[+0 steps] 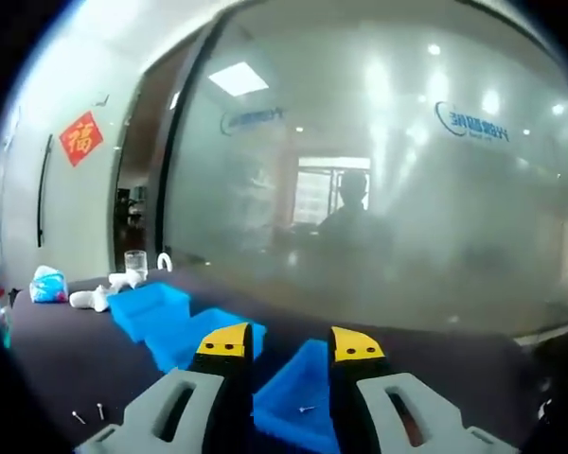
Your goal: Sort the screws, nuts, and washers into the corresponding bins
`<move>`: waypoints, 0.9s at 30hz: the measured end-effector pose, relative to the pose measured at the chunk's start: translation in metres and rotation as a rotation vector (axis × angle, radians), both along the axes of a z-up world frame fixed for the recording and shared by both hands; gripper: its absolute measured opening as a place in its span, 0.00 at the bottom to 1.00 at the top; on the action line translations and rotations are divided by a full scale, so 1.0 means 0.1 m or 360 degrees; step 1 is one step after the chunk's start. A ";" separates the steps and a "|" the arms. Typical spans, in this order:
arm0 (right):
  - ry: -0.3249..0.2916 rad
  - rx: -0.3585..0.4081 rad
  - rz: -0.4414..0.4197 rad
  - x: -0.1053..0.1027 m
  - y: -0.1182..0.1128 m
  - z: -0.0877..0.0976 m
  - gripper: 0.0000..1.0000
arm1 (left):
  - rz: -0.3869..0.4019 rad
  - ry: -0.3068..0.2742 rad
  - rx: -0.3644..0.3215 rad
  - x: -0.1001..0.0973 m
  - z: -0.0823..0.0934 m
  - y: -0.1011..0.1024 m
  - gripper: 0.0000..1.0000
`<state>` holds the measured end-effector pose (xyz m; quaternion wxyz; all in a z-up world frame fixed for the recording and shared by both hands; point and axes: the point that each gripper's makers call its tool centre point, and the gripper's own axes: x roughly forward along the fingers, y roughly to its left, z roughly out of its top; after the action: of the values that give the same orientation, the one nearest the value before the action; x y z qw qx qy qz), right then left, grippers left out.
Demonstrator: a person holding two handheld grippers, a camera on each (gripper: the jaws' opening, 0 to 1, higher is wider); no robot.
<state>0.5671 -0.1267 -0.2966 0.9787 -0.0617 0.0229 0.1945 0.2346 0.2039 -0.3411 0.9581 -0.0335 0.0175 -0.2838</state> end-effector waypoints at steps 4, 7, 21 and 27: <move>-0.0034 0.0052 0.0080 -0.36 0.06 0.05 0.28 | -0.0010 -0.0003 -0.0006 0.02 0.00 -0.01 0.55; -0.0026 0.0202 0.0232 -0.73 0.21 0.12 0.30 | -0.0029 -0.0006 -0.0006 0.04 -0.01 -0.04 0.55; -0.0198 0.0120 0.0332 -1.86 0.14 0.13 0.31 | -0.0088 -0.0026 -0.0013 0.08 0.00 -0.15 0.55; -0.0153 0.0211 0.0330 -2.22 -0.03 0.04 0.32 | -0.0083 -0.0033 -0.0007 0.06 0.01 -0.14 0.55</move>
<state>0.3453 -0.1295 -0.2927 0.9552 -0.0082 -0.0435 0.2925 0.2410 0.1901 -0.3399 0.9504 -0.0322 0.0077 -0.3091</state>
